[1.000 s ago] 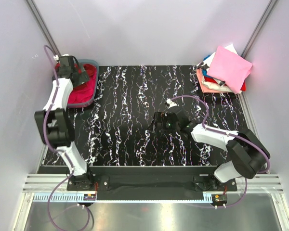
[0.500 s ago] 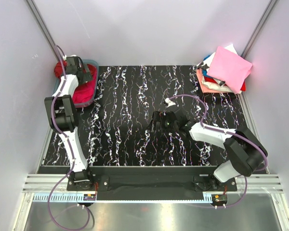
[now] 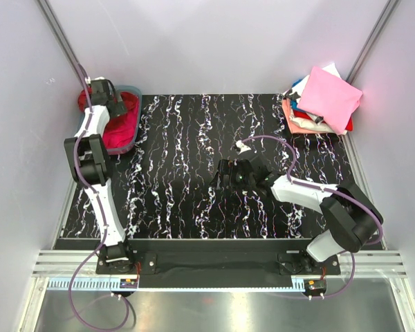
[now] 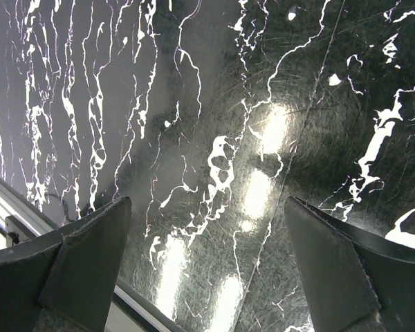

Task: Fold and stack the t-shirts
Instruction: Grab the tshirt from the pile

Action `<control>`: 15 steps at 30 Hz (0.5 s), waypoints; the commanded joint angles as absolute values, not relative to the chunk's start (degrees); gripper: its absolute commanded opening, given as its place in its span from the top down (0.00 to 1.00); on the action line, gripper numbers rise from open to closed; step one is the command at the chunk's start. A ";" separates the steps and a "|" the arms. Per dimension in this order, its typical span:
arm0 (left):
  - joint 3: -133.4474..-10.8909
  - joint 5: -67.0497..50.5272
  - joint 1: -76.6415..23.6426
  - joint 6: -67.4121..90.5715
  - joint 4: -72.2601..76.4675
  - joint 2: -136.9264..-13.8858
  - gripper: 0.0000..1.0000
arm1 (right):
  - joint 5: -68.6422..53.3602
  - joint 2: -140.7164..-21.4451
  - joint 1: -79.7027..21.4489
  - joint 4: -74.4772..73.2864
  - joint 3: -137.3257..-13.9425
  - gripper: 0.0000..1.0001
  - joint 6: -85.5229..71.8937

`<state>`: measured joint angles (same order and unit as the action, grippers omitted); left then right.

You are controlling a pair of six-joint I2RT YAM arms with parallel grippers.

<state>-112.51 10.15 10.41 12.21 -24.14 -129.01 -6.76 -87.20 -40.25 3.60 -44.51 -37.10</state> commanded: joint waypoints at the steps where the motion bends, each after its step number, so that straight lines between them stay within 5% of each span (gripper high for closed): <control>1: -114.61 10.90 10.72 11.16 -23.38 -130.78 0.13 | -6.94 -87.71 -40.43 3.96 -46.58 0.00 -36.21; 6: -114.96 8.62 10.72 11.42 -23.20 -131.84 0.34 | -6.94 -87.80 -40.52 3.96 -46.76 0.00 -36.21; 11: -115.23 8.79 10.81 12.65 -23.12 -130.35 1.00 | -6.86 -87.89 -40.52 3.95 -46.76 0.00 -36.21; 15: -115.49 9.23 10.72 14.15 -23.55 -124.92 1.00 | -6.77 -88.33 -40.52 3.87 -47.02 0.00 -36.30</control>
